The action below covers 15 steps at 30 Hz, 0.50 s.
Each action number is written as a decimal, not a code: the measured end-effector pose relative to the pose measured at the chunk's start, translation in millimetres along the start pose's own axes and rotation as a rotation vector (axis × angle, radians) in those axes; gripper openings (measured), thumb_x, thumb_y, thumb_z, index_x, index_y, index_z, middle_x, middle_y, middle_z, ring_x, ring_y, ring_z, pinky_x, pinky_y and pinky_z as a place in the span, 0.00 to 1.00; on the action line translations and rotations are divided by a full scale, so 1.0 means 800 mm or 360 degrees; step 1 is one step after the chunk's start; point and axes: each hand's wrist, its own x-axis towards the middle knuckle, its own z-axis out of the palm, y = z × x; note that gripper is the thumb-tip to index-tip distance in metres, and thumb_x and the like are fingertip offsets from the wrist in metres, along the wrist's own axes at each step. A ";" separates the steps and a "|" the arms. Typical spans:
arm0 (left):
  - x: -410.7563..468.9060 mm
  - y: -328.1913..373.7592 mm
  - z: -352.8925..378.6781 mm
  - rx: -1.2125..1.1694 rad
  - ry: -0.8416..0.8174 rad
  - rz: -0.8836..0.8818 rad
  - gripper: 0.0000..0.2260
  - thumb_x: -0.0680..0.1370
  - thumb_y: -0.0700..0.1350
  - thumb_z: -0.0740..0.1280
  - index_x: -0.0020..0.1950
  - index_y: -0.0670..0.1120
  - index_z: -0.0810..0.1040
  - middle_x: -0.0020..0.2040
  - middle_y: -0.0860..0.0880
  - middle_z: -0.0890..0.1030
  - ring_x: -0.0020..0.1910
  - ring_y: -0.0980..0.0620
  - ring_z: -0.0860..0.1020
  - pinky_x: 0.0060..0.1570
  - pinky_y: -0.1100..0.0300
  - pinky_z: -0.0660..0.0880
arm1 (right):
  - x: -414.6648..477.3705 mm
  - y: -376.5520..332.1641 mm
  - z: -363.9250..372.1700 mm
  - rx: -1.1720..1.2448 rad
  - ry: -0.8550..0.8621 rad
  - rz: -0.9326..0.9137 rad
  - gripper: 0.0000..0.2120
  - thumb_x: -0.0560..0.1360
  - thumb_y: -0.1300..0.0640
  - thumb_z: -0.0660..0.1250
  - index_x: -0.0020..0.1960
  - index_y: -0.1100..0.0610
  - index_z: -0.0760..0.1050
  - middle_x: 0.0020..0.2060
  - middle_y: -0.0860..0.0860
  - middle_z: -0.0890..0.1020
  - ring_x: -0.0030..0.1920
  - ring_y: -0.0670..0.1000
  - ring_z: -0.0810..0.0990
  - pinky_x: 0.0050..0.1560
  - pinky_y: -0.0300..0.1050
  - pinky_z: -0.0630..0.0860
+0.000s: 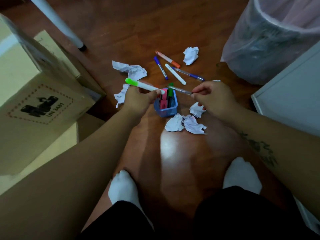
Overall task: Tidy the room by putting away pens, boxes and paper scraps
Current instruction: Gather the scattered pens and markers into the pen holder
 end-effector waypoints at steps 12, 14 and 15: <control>-0.005 -0.022 0.006 0.0531 -0.0017 0.0113 0.06 0.76 0.46 0.72 0.45 0.47 0.77 0.42 0.46 0.80 0.38 0.51 0.77 0.36 0.59 0.73 | -0.013 -0.009 0.029 -0.0190 0.0014 0.0043 0.11 0.76 0.60 0.69 0.58 0.56 0.80 0.53 0.52 0.83 0.49 0.48 0.81 0.49 0.40 0.77; -0.001 -0.020 0.004 0.0545 -0.0014 0.0130 0.06 0.75 0.46 0.73 0.43 0.49 0.77 0.43 0.44 0.81 0.39 0.50 0.77 0.38 0.58 0.75 | -0.007 -0.015 0.029 -0.0082 0.0019 0.0059 0.12 0.76 0.60 0.69 0.60 0.57 0.79 0.54 0.52 0.83 0.52 0.49 0.81 0.53 0.40 0.77; 0.004 -0.019 0.002 0.0543 -0.0008 0.0137 0.06 0.75 0.46 0.73 0.43 0.49 0.77 0.43 0.44 0.81 0.40 0.50 0.77 0.38 0.57 0.76 | -0.002 -0.017 0.029 -0.0005 0.0005 0.0071 0.13 0.75 0.61 0.69 0.59 0.57 0.79 0.53 0.53 0.83 0.52 0.50 0.81 0.55 0.42 0.78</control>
